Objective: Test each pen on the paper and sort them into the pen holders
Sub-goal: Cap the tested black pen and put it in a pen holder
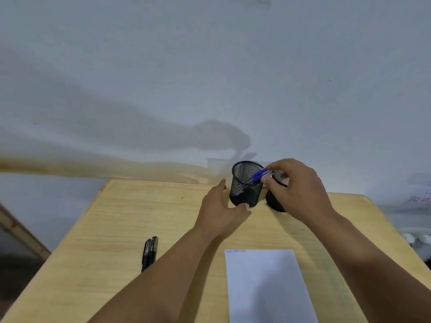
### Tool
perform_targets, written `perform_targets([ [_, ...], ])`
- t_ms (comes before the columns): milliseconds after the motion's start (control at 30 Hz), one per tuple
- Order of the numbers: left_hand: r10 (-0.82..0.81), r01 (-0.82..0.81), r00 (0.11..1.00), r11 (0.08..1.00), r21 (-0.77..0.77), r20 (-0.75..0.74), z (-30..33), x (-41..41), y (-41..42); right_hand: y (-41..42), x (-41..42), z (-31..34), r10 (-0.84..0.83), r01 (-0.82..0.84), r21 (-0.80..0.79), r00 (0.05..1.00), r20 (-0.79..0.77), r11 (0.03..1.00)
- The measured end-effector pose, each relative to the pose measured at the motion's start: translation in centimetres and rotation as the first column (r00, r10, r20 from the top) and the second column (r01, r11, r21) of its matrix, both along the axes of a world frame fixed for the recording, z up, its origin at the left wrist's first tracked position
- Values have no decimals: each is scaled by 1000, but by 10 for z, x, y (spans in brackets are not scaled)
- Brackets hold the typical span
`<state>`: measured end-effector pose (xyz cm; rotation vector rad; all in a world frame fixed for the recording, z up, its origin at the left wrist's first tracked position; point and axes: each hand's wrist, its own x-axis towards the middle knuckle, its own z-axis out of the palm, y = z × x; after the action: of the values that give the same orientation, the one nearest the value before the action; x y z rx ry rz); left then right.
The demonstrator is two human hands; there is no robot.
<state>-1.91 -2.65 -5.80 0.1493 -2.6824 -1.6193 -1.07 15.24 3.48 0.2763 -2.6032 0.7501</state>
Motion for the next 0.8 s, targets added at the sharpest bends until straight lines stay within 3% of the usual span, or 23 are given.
perform_targets([
  [67,-57,57,998,998,4,-8,2,10,-20,-4,17,-5,14,-9,-92,999,45,996],
  [233,-42,23,998,942,-336,-51,7,44,-86,-42,56,-32,129,-69,-212,950,284,975],
  [300,-26,12,999,918,-396,-30,14,54,-111,-67,70,-44,197,-121,-225,913,358,967],
  [500,-52,67,998,870,-488,45,27,76,-160,-143,109,-74,299,-176,-271,797,524,946],
  [800,-93,130,991,855,-501,98,17,86,-175,-193,129,-79,228,-155,-173,790,569,973],
])
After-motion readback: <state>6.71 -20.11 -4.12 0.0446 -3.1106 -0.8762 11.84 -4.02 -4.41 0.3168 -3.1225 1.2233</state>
